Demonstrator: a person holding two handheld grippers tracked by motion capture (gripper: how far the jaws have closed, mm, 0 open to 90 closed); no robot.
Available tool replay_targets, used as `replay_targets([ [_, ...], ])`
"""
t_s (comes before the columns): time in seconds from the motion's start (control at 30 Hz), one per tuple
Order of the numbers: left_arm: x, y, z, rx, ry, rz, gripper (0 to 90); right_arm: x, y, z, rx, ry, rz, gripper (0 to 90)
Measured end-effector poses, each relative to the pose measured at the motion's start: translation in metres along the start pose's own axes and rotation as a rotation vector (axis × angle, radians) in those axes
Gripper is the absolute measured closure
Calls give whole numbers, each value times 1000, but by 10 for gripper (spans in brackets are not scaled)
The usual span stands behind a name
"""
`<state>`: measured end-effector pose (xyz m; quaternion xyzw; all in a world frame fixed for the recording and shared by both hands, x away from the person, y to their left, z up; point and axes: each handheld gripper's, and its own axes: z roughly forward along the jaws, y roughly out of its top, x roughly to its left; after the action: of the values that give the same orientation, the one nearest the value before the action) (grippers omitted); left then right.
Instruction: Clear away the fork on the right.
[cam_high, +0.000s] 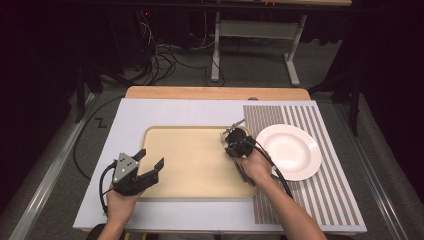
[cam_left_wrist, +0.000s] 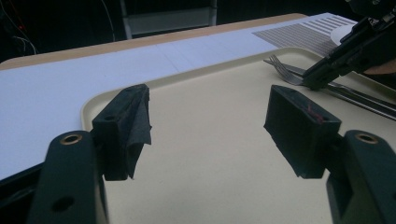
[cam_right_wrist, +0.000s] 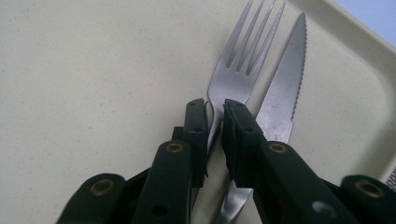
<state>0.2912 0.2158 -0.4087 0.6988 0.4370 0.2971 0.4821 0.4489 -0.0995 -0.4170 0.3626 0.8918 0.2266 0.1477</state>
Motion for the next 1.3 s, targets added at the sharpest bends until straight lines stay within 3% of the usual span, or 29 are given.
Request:
replay_targets([
  [0.37, 0, 0, 0, -1, 1, 1, 317, -5, 0, 1, -15, 12, 13, 805],
  [0.47, 0, 0, 1, 3, 2, 2, 317, -9, -1, 1, -23, 40, 32, 772],
  [0.83, 0, 0, 0, 1, 4, 1, 316, -8, -5, -5, -38, 40, 12, 645],
  [1.3, 0, 0, 0, 2, 7, 0, 315, -14, -14, -19, -70, 54, 17, 565],
])
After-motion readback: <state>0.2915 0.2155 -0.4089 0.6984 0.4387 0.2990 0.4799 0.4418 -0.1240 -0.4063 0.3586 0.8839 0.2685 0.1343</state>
